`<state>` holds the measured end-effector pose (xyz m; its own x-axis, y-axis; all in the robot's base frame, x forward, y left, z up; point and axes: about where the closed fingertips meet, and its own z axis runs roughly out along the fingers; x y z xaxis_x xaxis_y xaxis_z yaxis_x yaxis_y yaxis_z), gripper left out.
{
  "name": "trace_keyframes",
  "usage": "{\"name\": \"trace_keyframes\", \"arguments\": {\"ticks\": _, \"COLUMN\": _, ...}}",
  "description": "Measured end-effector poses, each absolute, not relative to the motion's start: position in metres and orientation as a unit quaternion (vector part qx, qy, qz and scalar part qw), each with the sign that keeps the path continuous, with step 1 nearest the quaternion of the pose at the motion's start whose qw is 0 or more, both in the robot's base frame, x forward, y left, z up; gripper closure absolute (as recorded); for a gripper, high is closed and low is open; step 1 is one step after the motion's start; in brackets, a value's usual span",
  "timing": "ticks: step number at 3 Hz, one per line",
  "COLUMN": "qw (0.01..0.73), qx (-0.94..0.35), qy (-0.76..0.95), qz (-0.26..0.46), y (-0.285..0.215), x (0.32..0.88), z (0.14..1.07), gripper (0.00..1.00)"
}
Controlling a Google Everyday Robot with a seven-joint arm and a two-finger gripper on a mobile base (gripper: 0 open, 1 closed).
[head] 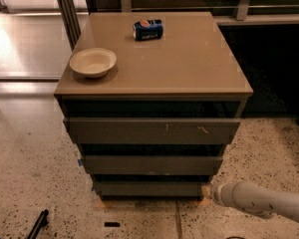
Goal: Close middle drawer
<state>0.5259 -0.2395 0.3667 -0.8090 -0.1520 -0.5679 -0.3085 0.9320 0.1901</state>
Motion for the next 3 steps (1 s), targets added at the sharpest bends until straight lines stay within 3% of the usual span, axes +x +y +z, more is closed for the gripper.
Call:
{"name": "trace_keyframes", "arguments": {"ticks": 1, "qw": 0.284, "qx": -0.122, "qy": 0.941, "qz": 0.138, "y": -0.2395, "x": 0.5259, "z": 0.3667, "gripper": 0.11}}
{"name": "trace_keyframes", "arguments": {"ticks": 2, "qw": 0.284, "qx": -0.122, "qy": 0.941, "qz": 0.138, "y": -0.2394, "x": 0.5259, "z": 0.3667, "gripper": 0.00}}
{"name": "trace_keyframes", "arguments": {"ticks": 3, "qw": 0.284, "qx": -0.122, "qy": 0.941, "qz": 0.138, "y": -0.2394, "x": 0.5259, "z": 0.3667, "gripper": 0.00}}
